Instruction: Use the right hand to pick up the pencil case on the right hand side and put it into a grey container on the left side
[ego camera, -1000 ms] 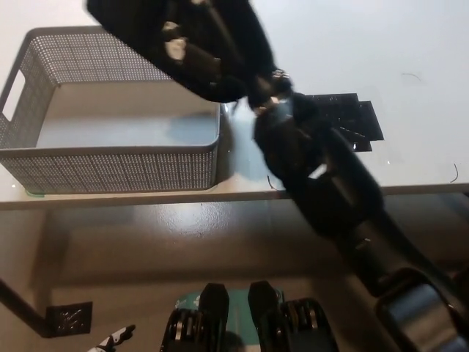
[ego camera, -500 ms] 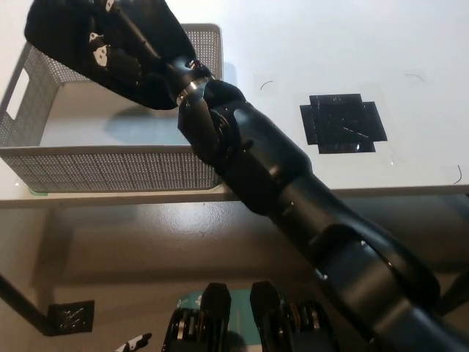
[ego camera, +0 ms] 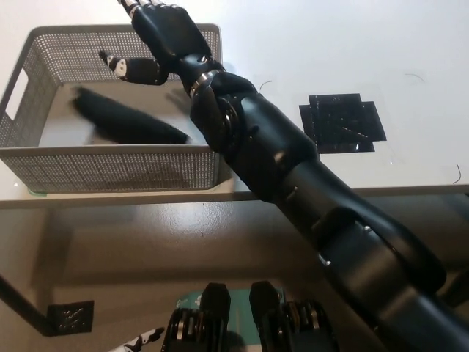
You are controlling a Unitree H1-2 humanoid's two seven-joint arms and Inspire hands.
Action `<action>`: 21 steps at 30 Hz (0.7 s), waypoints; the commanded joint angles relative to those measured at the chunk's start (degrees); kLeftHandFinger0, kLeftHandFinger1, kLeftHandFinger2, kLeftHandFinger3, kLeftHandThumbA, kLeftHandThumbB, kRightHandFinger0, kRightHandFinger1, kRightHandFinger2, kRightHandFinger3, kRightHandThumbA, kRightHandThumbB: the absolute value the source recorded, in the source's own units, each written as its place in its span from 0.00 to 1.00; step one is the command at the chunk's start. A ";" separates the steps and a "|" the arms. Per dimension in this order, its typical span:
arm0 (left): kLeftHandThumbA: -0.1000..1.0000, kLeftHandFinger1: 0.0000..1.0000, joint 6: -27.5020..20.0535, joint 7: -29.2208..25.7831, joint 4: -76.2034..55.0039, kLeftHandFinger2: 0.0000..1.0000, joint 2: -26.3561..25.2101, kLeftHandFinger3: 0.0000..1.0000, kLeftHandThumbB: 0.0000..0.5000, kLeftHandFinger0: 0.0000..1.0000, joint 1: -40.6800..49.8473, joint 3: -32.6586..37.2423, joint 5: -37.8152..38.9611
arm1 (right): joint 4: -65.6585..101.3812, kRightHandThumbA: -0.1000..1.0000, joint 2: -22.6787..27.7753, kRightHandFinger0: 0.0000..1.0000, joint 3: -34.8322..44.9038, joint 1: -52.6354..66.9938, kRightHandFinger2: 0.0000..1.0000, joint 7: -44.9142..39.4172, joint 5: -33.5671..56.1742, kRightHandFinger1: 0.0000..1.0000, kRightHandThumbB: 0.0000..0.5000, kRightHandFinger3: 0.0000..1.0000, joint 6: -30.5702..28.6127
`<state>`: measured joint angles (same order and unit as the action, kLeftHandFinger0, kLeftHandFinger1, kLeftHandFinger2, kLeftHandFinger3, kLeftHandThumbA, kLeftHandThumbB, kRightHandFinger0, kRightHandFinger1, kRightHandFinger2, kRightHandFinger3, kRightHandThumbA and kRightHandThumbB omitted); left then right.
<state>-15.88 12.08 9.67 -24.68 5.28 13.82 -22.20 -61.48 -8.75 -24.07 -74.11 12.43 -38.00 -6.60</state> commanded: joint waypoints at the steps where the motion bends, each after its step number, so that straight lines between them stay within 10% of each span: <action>1: 1.00 1.00 -0.55 1.45 -1.14 1.00 -2.34 1.00 0.79 1.00 -0.69 0.26 -0.74 | 7.02 1.00 1.68 1.00 0.78 0.01 1.00 -6.36 2.65 1.00 0.95 1.00 2.85; 21: 1.00 1.00 0.79 1.96 -0.54 1.00 -2.13 1.00 0.77 1.00 1.51 0.14 -0.87 | 56.84 1.00 4.93 1.00 16.65 19.45 1.00 -19.28 25.32 1.00 0.93 1.00 15.16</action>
<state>-14.94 13.93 10.02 -24.93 5.00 14.38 -22.90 -28.19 -4.87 -18.51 -55.66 0.26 -30.91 -0.37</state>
